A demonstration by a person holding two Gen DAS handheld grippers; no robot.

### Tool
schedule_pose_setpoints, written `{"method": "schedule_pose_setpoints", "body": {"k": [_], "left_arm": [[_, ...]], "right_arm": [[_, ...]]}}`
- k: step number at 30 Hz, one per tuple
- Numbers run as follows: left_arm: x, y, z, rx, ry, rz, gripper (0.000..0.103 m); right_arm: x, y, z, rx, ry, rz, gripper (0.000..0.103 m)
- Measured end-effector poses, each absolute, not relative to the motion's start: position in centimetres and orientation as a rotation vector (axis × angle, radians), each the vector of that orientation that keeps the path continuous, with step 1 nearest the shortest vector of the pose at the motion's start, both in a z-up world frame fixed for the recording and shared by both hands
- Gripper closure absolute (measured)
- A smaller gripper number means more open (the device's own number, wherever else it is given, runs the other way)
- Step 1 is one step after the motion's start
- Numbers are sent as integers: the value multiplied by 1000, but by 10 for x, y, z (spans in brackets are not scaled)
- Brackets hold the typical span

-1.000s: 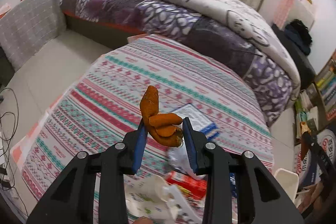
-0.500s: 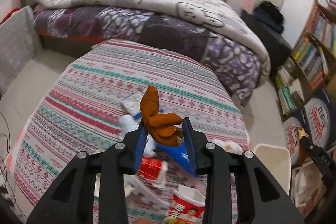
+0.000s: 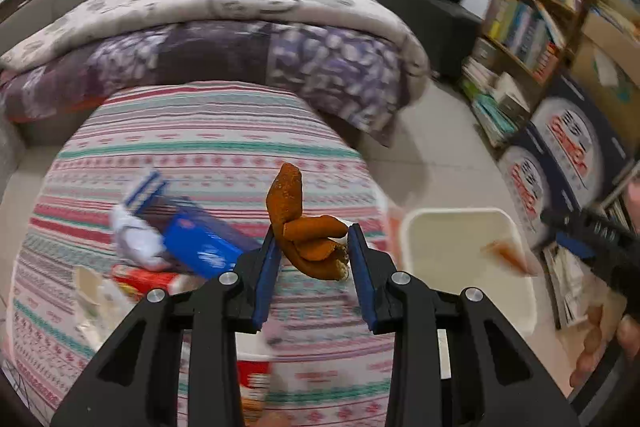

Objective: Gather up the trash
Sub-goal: 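Carry the orange peels to the white bin and open both tools, then grasp the white paper cup with the left tool while the right tool grasps the white plastic strip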

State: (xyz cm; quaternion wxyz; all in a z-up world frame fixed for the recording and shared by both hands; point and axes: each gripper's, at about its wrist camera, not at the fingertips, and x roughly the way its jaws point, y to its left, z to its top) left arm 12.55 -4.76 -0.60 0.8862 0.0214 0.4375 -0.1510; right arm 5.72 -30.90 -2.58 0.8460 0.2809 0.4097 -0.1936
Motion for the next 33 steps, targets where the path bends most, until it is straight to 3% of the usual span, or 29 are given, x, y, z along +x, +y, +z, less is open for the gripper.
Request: {"method": "schedule_pose_setpoints", "body": {"k": [5,17,19,21,33], "left_arm": [[118,-87,-12,71,927,-394,69],[93,-162,-32,135,984,-578,68],[88,-173,-32,149,974,-617,63],[83,-180,-30,154,949,-642,39],[85,-159,-22,175,933,-577,26]], "right_arm": [[40,-340,-21,604,818,-491,24],[18,-362,2,490,714,-600,11],[15,-362,6,471,694,-618,8],[13,-362,11,452,674,-631,8],[17,-346,13,441,653,-622,7]]}}
